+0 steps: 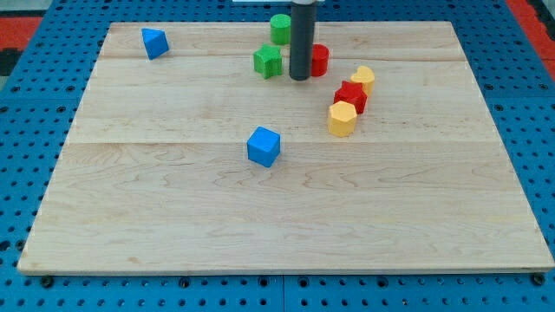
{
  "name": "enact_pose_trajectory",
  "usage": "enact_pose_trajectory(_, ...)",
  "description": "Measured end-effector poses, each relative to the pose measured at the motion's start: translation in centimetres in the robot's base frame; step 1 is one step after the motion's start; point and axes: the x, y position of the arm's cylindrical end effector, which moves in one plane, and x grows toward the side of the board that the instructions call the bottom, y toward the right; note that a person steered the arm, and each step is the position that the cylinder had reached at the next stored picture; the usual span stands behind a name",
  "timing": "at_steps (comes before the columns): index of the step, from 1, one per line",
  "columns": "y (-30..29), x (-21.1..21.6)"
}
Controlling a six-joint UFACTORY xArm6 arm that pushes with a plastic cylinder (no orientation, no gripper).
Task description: Move the red circle to the top right
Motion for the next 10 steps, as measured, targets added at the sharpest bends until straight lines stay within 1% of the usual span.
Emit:
enact_pose_trajectory(1,5.0,-2.6)
enact_pose_trajectory(2,11.0,-2.6)
enact_pose_trajectory(3,11.3,-3.0)
enact_pose_trajectory(5,11.6,-1.8)
enact_pose_trajectory(6,12.7,-0.6)
enact_pose_trajectory(7,16.0,-2.0)
enact_pose_trajectory(8,17.8,-4.9)
enact_pose_trajectory(9,22.7,-5.2)
enact_pose_trajectory(10,26.8,-10.7)
